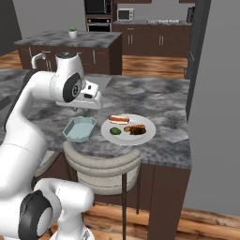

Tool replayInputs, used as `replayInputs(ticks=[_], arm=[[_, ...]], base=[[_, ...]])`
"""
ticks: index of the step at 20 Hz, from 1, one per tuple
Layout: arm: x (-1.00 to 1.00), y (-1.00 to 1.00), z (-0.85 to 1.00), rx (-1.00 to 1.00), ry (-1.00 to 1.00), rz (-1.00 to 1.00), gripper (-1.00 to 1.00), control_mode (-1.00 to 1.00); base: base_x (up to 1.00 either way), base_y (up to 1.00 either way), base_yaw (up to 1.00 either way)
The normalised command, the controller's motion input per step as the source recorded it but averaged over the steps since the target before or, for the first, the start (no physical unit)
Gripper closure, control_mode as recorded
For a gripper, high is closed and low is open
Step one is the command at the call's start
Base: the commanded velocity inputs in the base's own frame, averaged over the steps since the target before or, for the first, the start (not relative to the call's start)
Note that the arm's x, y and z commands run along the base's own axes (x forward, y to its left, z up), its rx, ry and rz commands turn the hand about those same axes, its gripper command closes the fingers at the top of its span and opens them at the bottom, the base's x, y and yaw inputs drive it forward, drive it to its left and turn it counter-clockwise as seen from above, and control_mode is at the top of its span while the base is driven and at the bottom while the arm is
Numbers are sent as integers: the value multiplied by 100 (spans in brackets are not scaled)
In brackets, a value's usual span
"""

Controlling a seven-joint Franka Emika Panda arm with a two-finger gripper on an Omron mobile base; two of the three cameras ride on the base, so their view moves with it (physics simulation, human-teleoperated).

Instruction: Place one cooked food and one vegetable from the large plate to each tupperware container.

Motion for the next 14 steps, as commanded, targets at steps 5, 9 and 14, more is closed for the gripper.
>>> replayInputs(ticks=[5, 9, 14], arm=[[14, 0, -32, 0, -2, -10, -100, -100], [37, 0, -60, 0, 13, -11, -100, -100], [44, -5, -58, 0, 11, -16, -100, -100]], base=[[0, 0, 0], [0, 0, 0], [0, 0, 0]])
